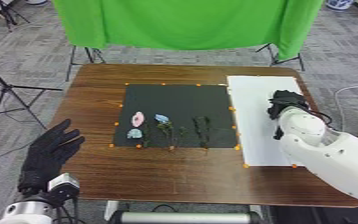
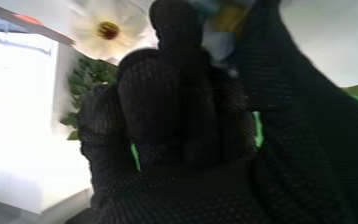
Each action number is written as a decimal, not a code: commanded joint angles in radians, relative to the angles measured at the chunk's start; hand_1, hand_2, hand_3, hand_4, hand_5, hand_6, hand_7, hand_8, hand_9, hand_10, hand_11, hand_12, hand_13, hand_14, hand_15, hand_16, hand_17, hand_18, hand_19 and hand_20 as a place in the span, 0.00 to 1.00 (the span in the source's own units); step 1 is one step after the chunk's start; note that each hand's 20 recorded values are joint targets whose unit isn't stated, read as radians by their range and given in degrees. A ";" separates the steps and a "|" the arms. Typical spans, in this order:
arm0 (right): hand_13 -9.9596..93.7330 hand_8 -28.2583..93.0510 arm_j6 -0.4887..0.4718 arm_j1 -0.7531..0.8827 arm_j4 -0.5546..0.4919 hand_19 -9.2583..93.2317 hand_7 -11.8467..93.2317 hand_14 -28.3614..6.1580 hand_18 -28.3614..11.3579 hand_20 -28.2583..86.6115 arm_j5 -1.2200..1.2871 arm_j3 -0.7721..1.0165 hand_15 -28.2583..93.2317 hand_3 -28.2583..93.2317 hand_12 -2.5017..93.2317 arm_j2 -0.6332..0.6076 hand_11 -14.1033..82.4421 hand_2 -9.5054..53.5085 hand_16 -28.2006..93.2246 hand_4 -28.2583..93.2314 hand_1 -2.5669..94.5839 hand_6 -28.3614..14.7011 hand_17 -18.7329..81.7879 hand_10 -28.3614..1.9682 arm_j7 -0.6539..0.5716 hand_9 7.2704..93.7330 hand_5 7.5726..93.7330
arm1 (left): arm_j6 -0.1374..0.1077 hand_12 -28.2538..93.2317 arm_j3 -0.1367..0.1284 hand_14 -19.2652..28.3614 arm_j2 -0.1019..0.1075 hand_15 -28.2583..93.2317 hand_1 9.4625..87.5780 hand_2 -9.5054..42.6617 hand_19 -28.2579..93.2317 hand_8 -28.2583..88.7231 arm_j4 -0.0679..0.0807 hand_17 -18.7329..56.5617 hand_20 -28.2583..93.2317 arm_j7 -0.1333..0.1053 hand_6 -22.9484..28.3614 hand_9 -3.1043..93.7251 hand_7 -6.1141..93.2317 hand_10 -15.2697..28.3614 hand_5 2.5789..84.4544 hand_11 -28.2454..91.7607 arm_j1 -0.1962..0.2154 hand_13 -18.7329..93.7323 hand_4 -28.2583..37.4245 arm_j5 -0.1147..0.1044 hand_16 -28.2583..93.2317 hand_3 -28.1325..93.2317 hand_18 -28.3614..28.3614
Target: Arrange flowers
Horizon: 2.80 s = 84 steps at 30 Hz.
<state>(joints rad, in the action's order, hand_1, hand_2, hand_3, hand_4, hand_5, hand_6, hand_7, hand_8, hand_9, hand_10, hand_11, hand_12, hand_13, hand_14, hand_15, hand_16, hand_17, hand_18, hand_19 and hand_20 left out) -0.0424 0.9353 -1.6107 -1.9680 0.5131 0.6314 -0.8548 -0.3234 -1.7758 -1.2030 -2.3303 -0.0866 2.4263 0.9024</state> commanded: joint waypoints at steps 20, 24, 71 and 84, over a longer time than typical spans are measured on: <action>0.79 0.23 0.051 -0.004 -0.205 1.00 0.29 0.58 0.15 0.65 -0.161 0.065 0.87 0.89 0.32 0.112 0.35 0.00 0.36 0.00 0.55 0.74 0.51 0.65 0.173 0.98 0.90 | -0.013 0.30 -0.010 0.96 -0.001 0.65 0.21 0.36 0.76 0.15 -0.006 0.15 0.16 0.015 0.65 0.39 0.21 0.83 0.41 0.49 0.018 0.39 0.12 0.001 0.14 0.90 0.90; 0.79 0.23 0.028 -0.019 -0.216 1.00 0.29 0.58 0.15 0.65 -0.165 0.015 0.87 0.89 0.32 0.180 0.35 0.00 0.36 0.00 0.55 0.74 0.51 0.65 0.198 0.98 0.90 | 0.000 0.30 -0.010 0.96 -0.002 0.65 0.21 0.36 0.76 0.15 -0.004 0.15 0.16 0.031 0.65 0.39 0.21 0.83 0.41 0.49 0.007 0.39 0.12 0.006 0.14 0.90 0.91; 0.71 0.14 -0.162 -0.009 -0.107 1.00 0.31 0.53 0.15 0.64 -0.129 -0.061 0.89 0.95 0.28 0.447 0.44 0.00 0.34 0.00 0.44 0.66 0.45 0.56 0.163 0.81 0.70 | 0.005 0.30 -0.005 0.96 0.006 0.65 0.21 0.37 0.76 0.15 0.008 0.15 0.16 0.037 0.65 0.39 0.21 0.83 0.42 0.49 -0.014 0.40 0.12 0.007 0.14 0.90 0.90; 0.68 0.11 -0.281 0.036 -0.123 1.00 0.32 0.50 0.14 0.64 -0.150 0.015 0.91 0.98 0.22 0.480 0.54 0.00 0.33 0.00 0.40 0.62 0.42 0.50 0.189 0.71 0.63 | 0.003 0.30 -0.003 0.97 0.006 0.65 0.21 0.36 0.76 0.15 0.009 0.15 0.16 0.036 0.65 0.39 0.21 0.83 0.42 0.49 -0.016 0.40 0.12 0.010 0.14 0.90 0.90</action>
<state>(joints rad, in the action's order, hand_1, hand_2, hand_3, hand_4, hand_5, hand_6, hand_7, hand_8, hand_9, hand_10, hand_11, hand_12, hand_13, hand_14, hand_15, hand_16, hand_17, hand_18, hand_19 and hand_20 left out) -0.3032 0.9580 -1.7183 -2.0945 0.5099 1.0918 -0.6812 -0.3174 -1.7814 -1.1944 -2.3223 -0.0487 2.3968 0.9101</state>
